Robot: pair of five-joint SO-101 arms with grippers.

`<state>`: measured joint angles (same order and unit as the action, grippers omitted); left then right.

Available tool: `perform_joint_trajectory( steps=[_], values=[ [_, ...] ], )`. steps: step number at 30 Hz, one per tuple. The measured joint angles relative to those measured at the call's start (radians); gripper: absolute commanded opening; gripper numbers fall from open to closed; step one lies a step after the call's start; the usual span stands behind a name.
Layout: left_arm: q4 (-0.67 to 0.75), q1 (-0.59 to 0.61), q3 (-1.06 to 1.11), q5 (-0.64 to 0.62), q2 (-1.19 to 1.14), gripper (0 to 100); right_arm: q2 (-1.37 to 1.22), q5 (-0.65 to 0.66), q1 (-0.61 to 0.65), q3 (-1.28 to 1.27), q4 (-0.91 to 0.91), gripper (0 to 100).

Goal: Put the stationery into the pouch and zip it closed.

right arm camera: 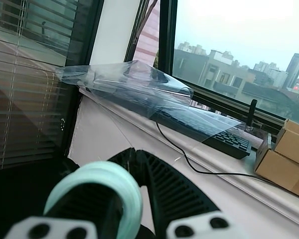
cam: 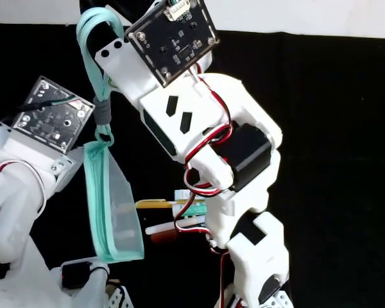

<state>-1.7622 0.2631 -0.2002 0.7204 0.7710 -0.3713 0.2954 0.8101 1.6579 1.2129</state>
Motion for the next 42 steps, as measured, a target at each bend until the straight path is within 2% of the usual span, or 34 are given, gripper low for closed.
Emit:
perform_joint_trajectory(
  steps=[22,33,42],
  values=[
    [0.000,-0.014,-0.080,0.003,-0.048,30,0.000,0.000,0.000,0.000,0.000,0.9],
    [0.009,-0.014,0.087,0.100,-0.041,30,-0.002,0.000,-0.028,0.000,0.000,0.9],
    [0.011,-0.129,0.212,0.152,-0.041,8,-0.002,0.000,-0.028,0.000,0.000,0.9]
  ],
)
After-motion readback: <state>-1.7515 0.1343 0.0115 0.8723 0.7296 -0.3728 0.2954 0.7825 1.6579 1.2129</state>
